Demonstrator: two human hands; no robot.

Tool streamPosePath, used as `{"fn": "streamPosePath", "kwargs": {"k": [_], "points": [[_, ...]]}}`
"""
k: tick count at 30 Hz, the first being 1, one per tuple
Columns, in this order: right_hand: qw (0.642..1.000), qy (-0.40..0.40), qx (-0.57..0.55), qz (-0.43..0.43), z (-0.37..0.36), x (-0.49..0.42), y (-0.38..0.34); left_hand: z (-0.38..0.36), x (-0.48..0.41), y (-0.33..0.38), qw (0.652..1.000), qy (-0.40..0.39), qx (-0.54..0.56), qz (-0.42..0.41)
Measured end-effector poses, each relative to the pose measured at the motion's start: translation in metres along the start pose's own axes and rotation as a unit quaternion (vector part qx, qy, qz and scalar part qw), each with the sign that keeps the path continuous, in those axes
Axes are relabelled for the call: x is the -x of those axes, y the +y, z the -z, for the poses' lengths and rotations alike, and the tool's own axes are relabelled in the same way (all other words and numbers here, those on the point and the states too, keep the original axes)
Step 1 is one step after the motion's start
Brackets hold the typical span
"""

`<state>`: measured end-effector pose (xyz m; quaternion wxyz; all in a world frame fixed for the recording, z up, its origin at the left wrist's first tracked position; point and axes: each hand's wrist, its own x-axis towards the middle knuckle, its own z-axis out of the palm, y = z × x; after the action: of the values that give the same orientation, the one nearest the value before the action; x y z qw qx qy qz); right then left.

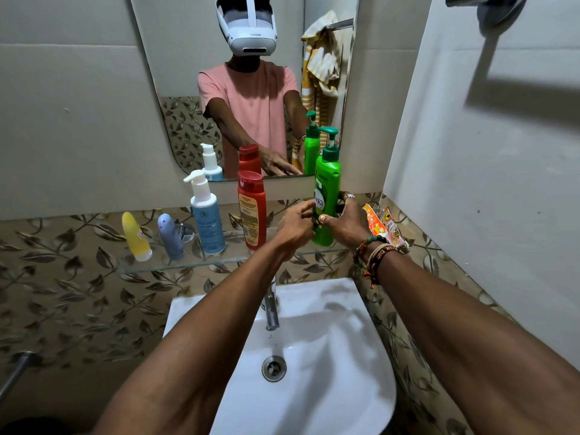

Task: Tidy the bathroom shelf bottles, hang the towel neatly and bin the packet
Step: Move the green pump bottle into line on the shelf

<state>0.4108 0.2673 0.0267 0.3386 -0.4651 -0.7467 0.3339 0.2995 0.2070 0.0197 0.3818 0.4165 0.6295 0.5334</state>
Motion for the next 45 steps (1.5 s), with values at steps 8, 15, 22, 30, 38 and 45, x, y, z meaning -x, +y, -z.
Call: {"fn": "streamPosePath", "kwargs": {"k": [8, 15, 22, 30, 38, 45], "points": [[1.0, 0.002, 0.001, 0.02, -0.003, 0.002, -0.008, 0.005, 0.0, -0.001, 1.0, 0.013, 0.016, -0.008], [1.0, -0.015, -0.006, 0.022, -0.006, 0.002, -0.019, 0.017, 0.009, 0.005, 0.999, 0.029, 0.004, -0.02], [0.999, -0.034, -0.029, 0.028, -0.01, 0.0, -0.027, 0.023, 0.015, 0.009, 0.998, 0.064, -0.013, -0.02], [0.998, -0.031, -0.036, 0.039, -0.018, -0.003, -0.025, 0.026, 0.017, 0.004, 0.997, 0.071, -0.013, -0.006], [0.996, -0.064, -0.028, 0.051, -0.021, -0.005, -0.02, 0.024, 0.021, -0.001, 0.995, 0.098, -0.029, -0.006], [0.995, -0.086, -0.044, 0.038, -0.028, -0.007, -0.019, 0.024, 0.024, -0.004, 0.994, 0.105, -0.023, -0.012]]}}
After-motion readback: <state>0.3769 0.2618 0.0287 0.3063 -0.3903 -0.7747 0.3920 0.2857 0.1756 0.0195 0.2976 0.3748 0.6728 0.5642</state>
